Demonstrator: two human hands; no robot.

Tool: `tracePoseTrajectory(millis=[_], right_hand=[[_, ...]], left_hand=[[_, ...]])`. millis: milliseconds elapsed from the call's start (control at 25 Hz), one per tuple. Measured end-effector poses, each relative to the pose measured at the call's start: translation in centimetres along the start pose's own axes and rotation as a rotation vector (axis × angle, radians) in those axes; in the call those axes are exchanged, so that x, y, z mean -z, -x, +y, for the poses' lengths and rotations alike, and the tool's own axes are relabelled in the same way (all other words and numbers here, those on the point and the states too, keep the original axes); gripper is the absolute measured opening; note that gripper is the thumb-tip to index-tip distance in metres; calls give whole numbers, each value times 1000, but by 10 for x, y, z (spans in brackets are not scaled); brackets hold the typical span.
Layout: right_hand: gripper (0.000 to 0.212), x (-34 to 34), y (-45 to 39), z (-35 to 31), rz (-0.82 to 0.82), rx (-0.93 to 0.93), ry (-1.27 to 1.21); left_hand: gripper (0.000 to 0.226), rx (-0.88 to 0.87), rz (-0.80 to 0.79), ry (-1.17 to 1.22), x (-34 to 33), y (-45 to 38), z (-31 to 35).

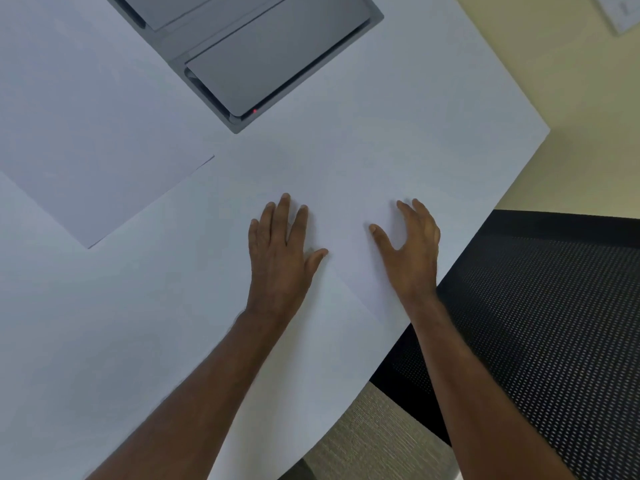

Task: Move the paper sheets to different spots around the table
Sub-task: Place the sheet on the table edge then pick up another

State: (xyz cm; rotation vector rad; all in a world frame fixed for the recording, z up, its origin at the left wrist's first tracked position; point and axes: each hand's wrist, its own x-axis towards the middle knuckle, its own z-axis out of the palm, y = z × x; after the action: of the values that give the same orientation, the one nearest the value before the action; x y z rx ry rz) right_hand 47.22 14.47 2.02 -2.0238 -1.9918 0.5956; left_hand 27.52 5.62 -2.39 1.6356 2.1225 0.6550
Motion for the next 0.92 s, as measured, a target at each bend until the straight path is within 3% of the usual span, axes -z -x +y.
tracePoseTrajectory(millis=[200, 440, 680, 920], right_hand=[[42, -38, -1, -88, -3, 136, -200], [48, -93, -19, -200, -206, 229, -285], [66, -145, -33, -274, -342, 329, -147], [66, -149, -38, -284, -293, 344, 67]], left_hand=[[63, 179, 154, -72, 49, -8, -57], [62, 419, 291, -179, 111, -18, -148], [69, 594, 362, -194, 140, -24, -207], [77, 636, 285, -233, 118, -33, -197]])
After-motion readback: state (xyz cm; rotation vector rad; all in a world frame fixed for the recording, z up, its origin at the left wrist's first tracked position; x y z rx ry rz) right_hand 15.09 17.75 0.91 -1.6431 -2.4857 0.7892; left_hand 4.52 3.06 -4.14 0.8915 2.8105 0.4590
